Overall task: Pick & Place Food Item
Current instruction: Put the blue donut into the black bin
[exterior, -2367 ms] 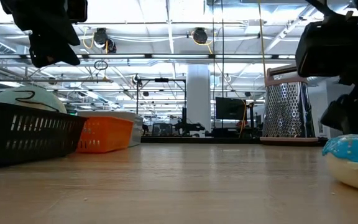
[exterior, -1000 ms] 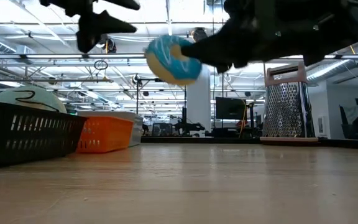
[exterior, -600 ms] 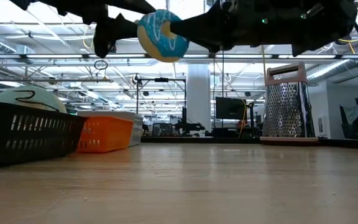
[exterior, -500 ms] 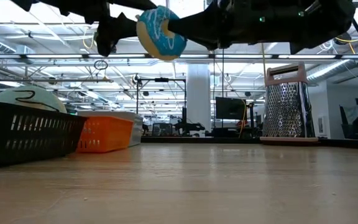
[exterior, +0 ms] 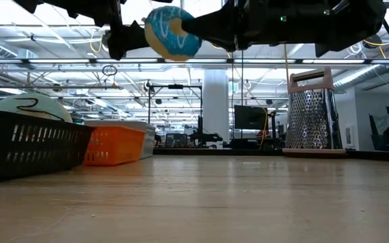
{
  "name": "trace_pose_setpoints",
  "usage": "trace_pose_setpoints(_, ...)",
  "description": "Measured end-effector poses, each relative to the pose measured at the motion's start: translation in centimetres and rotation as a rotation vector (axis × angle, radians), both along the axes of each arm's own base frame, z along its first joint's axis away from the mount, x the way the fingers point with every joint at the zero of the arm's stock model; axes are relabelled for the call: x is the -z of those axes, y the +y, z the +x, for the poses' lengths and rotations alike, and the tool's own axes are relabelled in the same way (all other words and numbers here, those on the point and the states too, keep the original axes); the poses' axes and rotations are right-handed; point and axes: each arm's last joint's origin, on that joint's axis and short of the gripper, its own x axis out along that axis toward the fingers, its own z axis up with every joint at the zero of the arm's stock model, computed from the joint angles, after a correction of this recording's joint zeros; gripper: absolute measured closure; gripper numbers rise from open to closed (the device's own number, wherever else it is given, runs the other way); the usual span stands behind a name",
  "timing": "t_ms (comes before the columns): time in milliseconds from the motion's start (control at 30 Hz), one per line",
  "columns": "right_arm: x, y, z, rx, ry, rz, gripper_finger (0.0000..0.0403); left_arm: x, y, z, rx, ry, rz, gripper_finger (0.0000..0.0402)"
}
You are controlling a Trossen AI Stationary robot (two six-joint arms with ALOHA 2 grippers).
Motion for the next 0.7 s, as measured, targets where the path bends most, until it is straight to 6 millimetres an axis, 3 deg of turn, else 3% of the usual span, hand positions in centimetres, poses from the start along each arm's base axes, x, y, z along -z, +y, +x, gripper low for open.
trace_pose_setpoints(200, -0.4, 0.6, -0.1, -0.018, -0.037, 0.007, 0.0381, 0.5, 0.7, 0.0, -0.034, 0.049, 0.007, 0.0072)
trace_pose_setpoints(433, -0.3, 0.6, -0.1, -0.022, -0.026, 0.046, 0.0367, 0.5, 1.1, 0.1, -0.019, 0.056, -0.007, 0.0161)
trace_pose_setpoints(700, -0.3, 1.3, -0.2, -0.061, -0.021, 0.161, 0.0278, -1.1, 2.1, -1.7, 0.134, 0.088, -0.129, 0.0274)
